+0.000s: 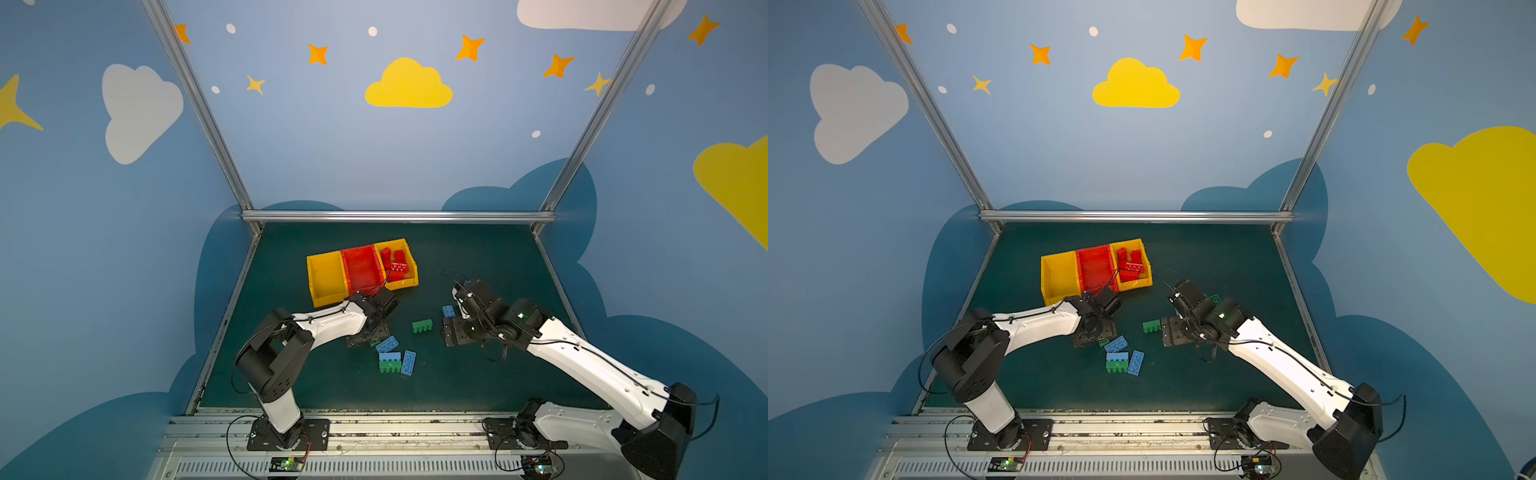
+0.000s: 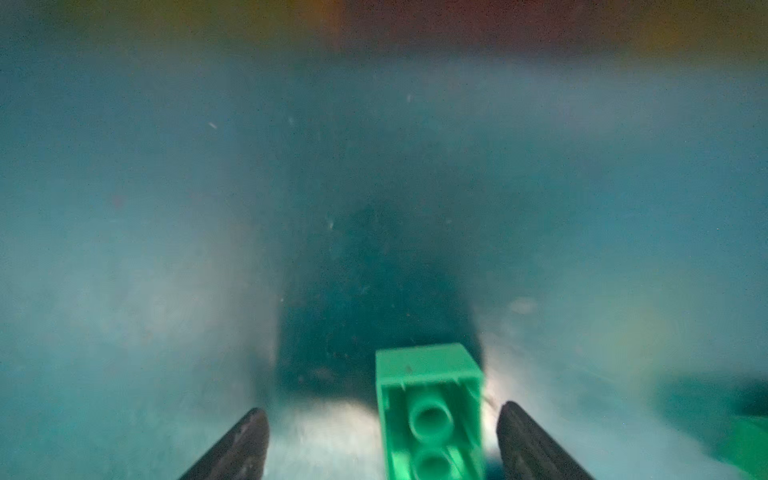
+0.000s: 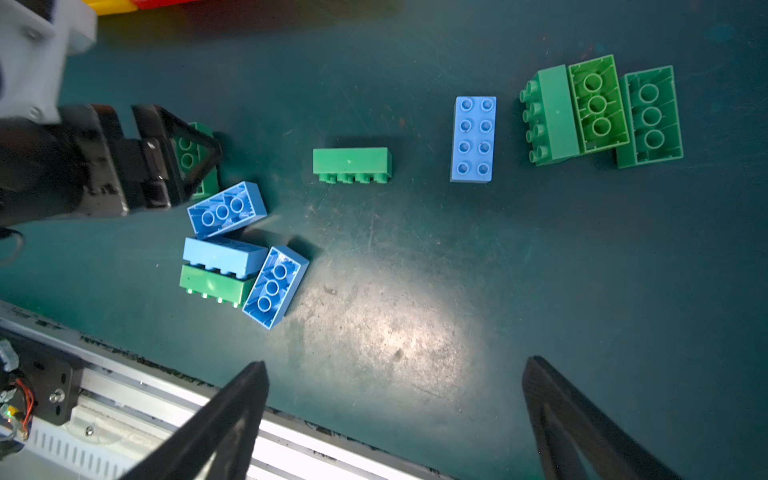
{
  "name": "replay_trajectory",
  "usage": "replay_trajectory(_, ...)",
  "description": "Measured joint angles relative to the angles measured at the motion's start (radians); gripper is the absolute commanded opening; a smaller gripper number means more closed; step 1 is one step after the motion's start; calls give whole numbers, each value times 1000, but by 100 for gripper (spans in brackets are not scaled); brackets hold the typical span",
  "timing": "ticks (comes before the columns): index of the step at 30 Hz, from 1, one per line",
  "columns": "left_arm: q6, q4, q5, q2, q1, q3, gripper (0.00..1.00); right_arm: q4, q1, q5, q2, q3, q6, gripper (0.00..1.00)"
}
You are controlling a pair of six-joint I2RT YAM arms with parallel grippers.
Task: Sort the legos into containers by color
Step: 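Grasp the green brick with the left gripper and lift it over the red bin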
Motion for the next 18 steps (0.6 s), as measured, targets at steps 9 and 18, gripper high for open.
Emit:
replay_trajectory(9, 1, 16, 10, 9, 13, 0, 28, 1, -2, 4, 10, 21, 5, 93)
replay_trajectory(18, 20, -84, -3, -16, 27, 85, 22, 1, -6, -13, -30, 14, 6, 93)
